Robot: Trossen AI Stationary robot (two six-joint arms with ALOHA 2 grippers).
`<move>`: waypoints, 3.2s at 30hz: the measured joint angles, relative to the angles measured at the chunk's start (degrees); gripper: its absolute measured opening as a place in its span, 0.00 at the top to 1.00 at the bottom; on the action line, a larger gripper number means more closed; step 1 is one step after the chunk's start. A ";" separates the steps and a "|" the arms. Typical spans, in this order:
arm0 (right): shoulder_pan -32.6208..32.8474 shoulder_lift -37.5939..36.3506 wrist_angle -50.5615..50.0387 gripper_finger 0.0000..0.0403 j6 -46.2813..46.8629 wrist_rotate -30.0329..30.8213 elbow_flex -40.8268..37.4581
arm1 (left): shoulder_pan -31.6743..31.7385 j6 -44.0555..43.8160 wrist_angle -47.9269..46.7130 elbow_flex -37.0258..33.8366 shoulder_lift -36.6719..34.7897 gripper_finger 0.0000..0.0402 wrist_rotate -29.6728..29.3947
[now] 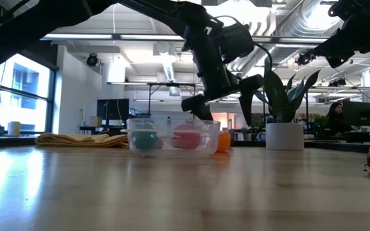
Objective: Pick and placing Produce into tupperware
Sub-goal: Put the orange into the transparent bin
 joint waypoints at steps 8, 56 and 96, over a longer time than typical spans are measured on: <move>0.00 0.00 0.00 1.00 0.01 -0.01 0.00 | -1.24 -13.65 -14.39 5.48 0.06 0.01 -3.96; 0.00 0.02 0.00 1.00 0.02 0.03 0.00 | 0.00 -4.43 -13.67 7.67 6.54 0.01 2.15; 0.00 0.02 0.00 1.00 0.02 0.01 0.00 | -0.03 2.46 -12.34 7.67 6.49 0.15 -1.28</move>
